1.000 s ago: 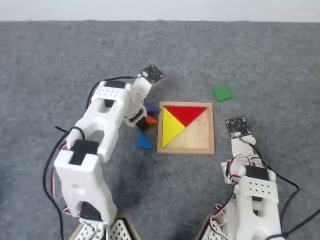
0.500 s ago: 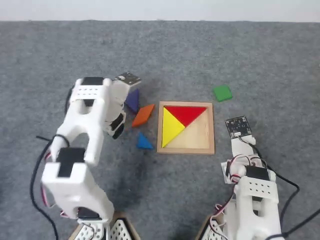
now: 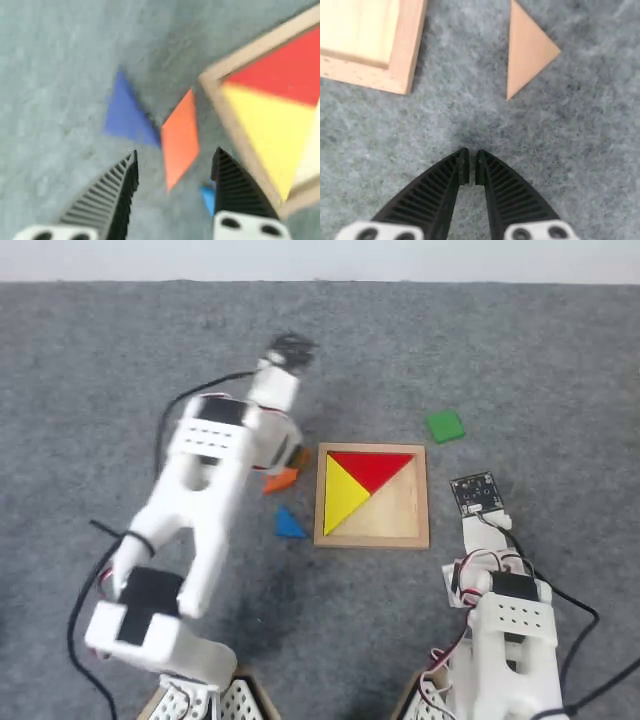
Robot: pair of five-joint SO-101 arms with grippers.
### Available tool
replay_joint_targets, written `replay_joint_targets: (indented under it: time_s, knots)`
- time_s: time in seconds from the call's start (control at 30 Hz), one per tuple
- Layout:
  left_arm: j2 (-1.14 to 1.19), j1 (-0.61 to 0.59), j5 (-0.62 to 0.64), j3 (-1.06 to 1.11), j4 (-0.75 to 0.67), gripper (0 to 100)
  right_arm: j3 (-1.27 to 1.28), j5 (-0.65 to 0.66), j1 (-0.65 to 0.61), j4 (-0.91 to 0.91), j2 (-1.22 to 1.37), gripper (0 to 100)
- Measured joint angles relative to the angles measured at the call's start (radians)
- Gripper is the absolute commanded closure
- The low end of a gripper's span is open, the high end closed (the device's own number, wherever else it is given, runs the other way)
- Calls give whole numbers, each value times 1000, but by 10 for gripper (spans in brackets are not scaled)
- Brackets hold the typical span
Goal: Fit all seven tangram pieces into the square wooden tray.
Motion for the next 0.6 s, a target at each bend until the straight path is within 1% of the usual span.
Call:
replay_joint_targets:
  time_s: [0.13, 0.2, 0.27, 0.37, 0.53, 0.6]
  knots:
    - [114, 28, 15, 0, -110, 765, 0, 0, 0, 0, 0, 957]
    - [178, 28, 15, 0, -140, 766, 0, 0, 0, 0, 0, 957]
    - [233, 38, 17, 0, -149, 788, 0, 0, 0, 0, 0, 957]
    - [284, 44, 20, -11, -144, 824, 0, 0, 0, 0, 0, 957]
    - [347, 52, 20, -100, -49, 830, 0, 0, 0, 0, 0, 957]
    - [376, 44, 20, -146, -8, 855, 0, 0, 0, 0, 0, 957]
